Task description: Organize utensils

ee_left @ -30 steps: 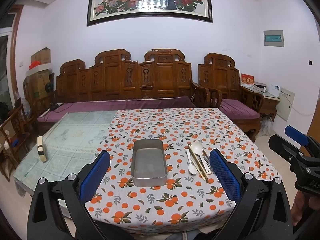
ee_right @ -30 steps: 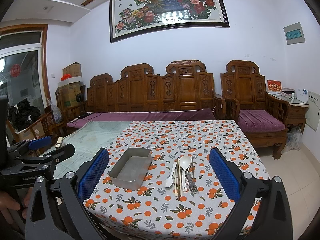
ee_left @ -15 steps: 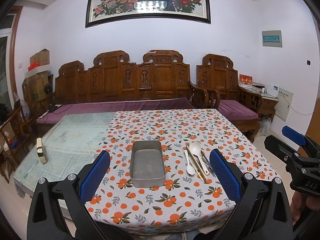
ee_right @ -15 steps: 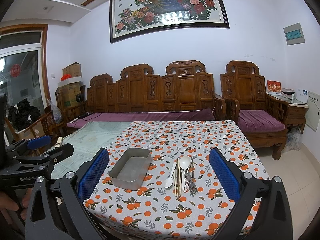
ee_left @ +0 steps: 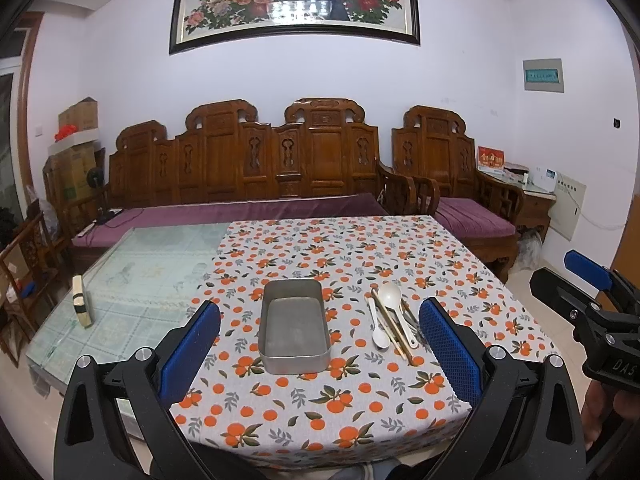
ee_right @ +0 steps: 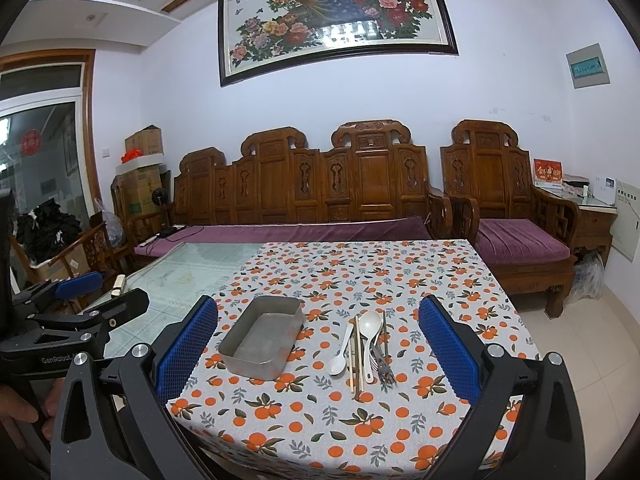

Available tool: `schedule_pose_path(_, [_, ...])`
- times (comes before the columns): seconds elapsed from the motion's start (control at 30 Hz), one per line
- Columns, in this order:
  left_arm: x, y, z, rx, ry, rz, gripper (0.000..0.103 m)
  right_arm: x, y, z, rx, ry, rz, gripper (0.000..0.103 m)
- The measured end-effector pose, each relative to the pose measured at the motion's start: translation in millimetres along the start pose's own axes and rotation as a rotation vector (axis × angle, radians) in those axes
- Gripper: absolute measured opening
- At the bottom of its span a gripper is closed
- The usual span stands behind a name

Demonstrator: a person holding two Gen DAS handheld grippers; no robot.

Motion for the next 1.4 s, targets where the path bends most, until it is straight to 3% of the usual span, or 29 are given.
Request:
schedule_pose_path(0.43, [17.4, 0.5, 25.5, 0.032, 0.072, 0.002, 0.096, 14.4, -11.0, 10.4, -0.026, 0.029, 0.028, 0.1])
schedule_pose_path(0.8, [46.1, 2.7, 71.5, 0.053, 0.153, 0.01, 0.096, 45.8, -30.4, 50.6, -0.028, 0.096, 0.022, 0.1])
schedule_pose_path(1.07, [63.8, 6.1, 107.5, 0.068, 0.206, 0.014, 0.096, 78.2, -55.5, 96.0, -0.002, 0.199, 0.034, 0.084])
schedule_pose_path(1.4, [71.3, -17.4, 151.6, 0.156, 0.267, 0.043, 0.096, 70.7, -96.0, 158.1, 0.026, 0.284, 0.062, 0.077])
Point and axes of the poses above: each gripper's, at about its wrist camera, not at the fingertips, and z roughly the way its jaws point, y to its left, x to its underside, the point moved 5 cm from there along z, roughly the way its jaws point, and after that the axes turned 8 degrees about -y, right-handed, at the moved point
